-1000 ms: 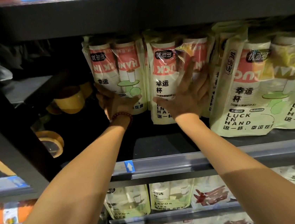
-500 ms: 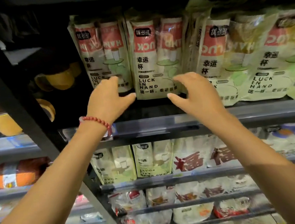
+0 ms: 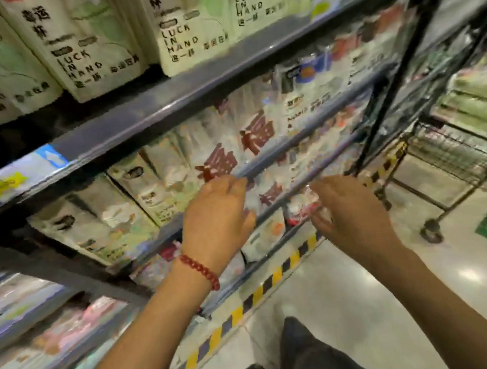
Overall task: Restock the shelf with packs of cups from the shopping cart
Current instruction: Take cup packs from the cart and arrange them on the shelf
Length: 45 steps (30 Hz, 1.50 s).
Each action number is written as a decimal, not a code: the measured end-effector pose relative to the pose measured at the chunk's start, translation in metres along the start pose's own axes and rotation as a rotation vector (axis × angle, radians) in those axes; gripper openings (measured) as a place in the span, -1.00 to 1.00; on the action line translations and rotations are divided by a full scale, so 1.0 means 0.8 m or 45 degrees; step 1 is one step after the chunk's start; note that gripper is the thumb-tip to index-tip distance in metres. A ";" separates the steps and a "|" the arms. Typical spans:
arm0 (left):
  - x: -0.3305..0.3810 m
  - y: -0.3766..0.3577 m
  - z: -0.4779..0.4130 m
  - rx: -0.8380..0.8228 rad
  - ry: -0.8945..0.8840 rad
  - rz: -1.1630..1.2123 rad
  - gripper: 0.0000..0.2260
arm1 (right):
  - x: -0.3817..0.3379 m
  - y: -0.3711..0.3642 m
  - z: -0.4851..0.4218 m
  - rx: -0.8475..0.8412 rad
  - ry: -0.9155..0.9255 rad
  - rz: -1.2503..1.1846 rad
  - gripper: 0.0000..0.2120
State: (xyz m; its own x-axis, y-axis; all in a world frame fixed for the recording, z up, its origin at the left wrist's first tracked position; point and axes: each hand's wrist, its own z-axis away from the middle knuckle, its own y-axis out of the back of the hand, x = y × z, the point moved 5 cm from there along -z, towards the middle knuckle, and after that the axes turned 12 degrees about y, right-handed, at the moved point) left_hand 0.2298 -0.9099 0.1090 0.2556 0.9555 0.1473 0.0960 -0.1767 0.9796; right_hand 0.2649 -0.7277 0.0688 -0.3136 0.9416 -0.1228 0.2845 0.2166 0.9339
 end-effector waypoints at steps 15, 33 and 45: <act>0.323 -0.197 0.064 -0.525 -0.496 0.055 -0.64 | 0.207 0.004 0.357 -0.215 -0.839 0.147 -0.54; 0.825 -0.344 -0.044 -0.506 -0.744 0.264 -0.69 | 0.663 0.093 0.544 -0.291 -1.110 0.193 -0.52; 1.070 -0.391 -0.285 -0.577 -0.565 0.174 -0.68 | 1.007 0.120 0.444 -0.371 -0.982 0.169 -0.62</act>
State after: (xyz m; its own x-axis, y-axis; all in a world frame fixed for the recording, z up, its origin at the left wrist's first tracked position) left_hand 0.1990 0.0169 -0.0399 0.6194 0.7259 0.2990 -0.3560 -0.0797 0.9311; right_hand 0.3617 0.1432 -0.0595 0.4448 0.8898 -0.1020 -0.0034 0.1156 0.9933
